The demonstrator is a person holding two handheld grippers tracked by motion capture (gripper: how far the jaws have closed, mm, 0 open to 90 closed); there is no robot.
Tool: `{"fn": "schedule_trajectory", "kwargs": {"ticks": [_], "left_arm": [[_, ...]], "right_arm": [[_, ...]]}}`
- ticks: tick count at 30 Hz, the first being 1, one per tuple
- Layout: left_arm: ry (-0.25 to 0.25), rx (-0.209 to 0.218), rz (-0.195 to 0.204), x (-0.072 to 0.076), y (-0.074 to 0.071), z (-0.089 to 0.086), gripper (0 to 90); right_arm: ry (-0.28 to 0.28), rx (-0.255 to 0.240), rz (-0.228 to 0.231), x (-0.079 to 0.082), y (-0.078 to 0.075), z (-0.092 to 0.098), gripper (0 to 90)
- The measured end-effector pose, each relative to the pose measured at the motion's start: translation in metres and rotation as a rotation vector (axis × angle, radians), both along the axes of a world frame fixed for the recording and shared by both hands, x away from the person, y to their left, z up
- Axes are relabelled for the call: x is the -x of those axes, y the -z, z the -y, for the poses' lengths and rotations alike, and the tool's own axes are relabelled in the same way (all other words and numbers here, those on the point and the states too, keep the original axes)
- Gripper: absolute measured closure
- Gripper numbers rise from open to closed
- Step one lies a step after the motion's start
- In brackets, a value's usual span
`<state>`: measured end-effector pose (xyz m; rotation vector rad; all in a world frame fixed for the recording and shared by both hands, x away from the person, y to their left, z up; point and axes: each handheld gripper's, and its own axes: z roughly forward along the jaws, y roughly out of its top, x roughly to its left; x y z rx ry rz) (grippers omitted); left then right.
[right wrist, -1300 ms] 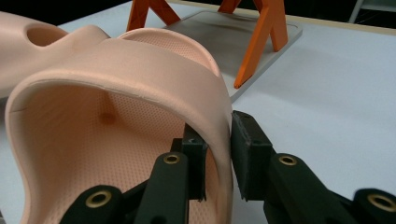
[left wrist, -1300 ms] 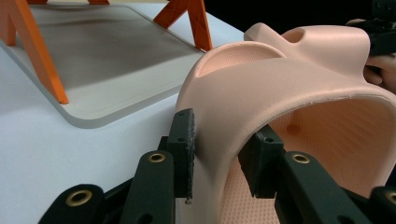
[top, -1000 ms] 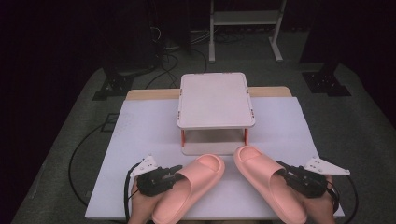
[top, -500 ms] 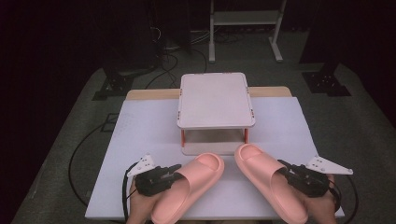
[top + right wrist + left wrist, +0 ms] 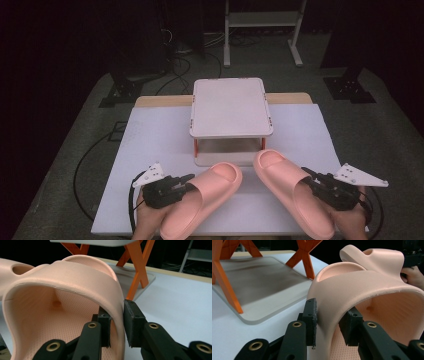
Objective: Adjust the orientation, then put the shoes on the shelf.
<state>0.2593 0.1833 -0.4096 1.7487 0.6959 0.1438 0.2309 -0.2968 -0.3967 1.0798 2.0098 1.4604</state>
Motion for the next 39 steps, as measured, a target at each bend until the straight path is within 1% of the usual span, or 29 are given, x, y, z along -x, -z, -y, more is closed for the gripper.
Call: {"fn": "schedule_trajectory", "kwargs": {"ticks": [4, 10, 11, 15, 17, 19, 20, 21, 25, 31, 39], "left_arm": [[0.015, 0.0, 0.012, 0.001, -0.012, 0.0, 68.7], [0.031, 0.013, 0.035, 0.003, -0.032, 0.001, 68.7], [0.033, 0.019, 0.036, 0.004, -0.036, 0.001, 68.7], [0.036, 0.02, 0.049, 0.003, -0.044, 0.0, 68.7], [0.039, 0.017, 0.05, 0.003, -0.048, 0.0, 68.7], [0.039, 0.026, 0.049, 0.002, -0.051, 0.0, 68.7], [0.041, 0.022, 0.047, 0.001, -0.053, -0.001, 68.7], [0.042, 0.028, 0.048, 0.0, -0.055, 0.0, 68.8], [0.043, 0.022, 0.061, -0.005, -0.064, 0.0, 69.1], [0.037, 0.022, 0.063, -0.015, -0.077, 0.0, 69.2], [0.015, 0.026, 0.045, -0.032, -0.087, -0.004, 69.1]], "right_arm": [[-0.011, 0.008, 0.013, 0.003, -0.013, -0.001, 75.7], [-0.021, 0.014, 0.026, 0.004, -0.032, -0.001, 75.7], [-0.022, 0.014, 0.026, 0.004, -0.034, -0.001, 75.8], [-0.026, 0.021, 0.029, 0.001, -0.042, -0.003, 75.7], [-0.027, 0.028, 0.036, 0.001, -0.046, -0.004, 75.7], [-0.03, 0.026, 0.032, 0.0, -0.048, -0.005, 75.7], [-0.031, 0.027, 0.033, -0.001, -0.05, -0.005, 75.7], [-0.031, 0.027, 0.031, -0.001, -0.051, -0.006, 75.7], [-0.028, 0.027, 0.031, -0.005, -0.056, -0.008, 75.7], [-0.022, 0.017, 0.024, -0.012, -0.062, -0.008, 75.7], [-0.006, 0.013, 0.01, -0.023, -0.073, -0.008, 75.7]]}}
